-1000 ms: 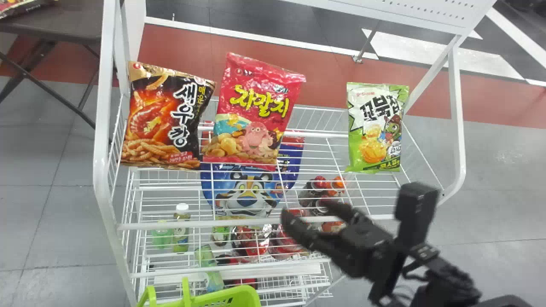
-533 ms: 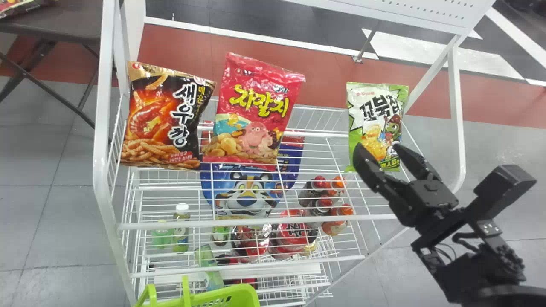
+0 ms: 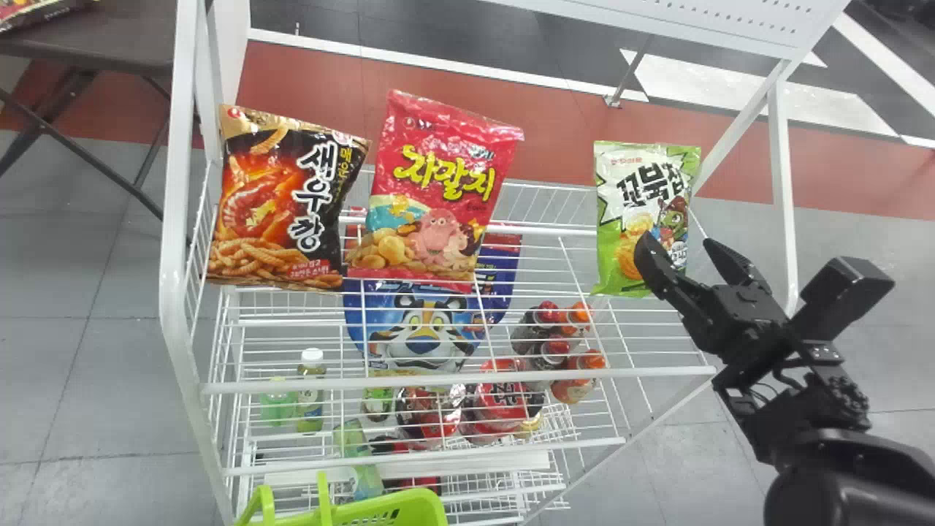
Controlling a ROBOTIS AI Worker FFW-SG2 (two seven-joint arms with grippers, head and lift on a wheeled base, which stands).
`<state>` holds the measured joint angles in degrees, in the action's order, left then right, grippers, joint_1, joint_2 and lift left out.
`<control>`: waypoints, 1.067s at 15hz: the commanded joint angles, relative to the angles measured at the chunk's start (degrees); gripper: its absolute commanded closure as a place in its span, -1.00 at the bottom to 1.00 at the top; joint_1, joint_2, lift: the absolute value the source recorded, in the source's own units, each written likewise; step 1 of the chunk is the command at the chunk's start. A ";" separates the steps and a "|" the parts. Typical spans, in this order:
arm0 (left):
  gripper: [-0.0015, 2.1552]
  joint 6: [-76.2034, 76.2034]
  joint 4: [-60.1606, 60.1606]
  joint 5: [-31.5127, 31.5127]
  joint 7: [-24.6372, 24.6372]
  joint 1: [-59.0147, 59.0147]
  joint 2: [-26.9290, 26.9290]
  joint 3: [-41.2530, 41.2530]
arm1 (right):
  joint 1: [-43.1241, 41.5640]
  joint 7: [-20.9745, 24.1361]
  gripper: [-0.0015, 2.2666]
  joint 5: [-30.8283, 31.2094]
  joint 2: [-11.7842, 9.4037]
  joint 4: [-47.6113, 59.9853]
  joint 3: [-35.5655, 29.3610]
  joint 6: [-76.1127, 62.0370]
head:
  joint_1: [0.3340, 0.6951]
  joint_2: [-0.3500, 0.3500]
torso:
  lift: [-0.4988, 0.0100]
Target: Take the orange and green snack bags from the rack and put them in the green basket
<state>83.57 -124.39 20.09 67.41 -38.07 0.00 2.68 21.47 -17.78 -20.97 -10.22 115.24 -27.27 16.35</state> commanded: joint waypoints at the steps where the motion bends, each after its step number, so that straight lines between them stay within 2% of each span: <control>1: 0.97 0.42 0.64 -0.05 0.09 0.81 0.15 -0.39 | -2.75 0.03 -0.93 1.63 -0.85 -4.23 0.29 -1.62 | 1.00 -1.00 | 0.96; 9: 0.97 0.24 2.31 0.04 0.53 0.81 0.15 -0.65 | -14.53 0.82 -0.93 9.72 -1.82 -16.27 3.46 2.25 | 1.00 -1.00 | 0.96; 16: 0.97 0.59 2.04 0.21 0.70 1.07 0.15 -0.39 | -20.07 1.52 -0.93 10.42 -3.75 -22.87 3.63 4.36 | 1.00 -1.00 | 0.96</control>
<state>83.98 -122.19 20.28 68.11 -36.99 0.00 2.12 2.74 -16.37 -10.87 -13.52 93.94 -23.66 20.53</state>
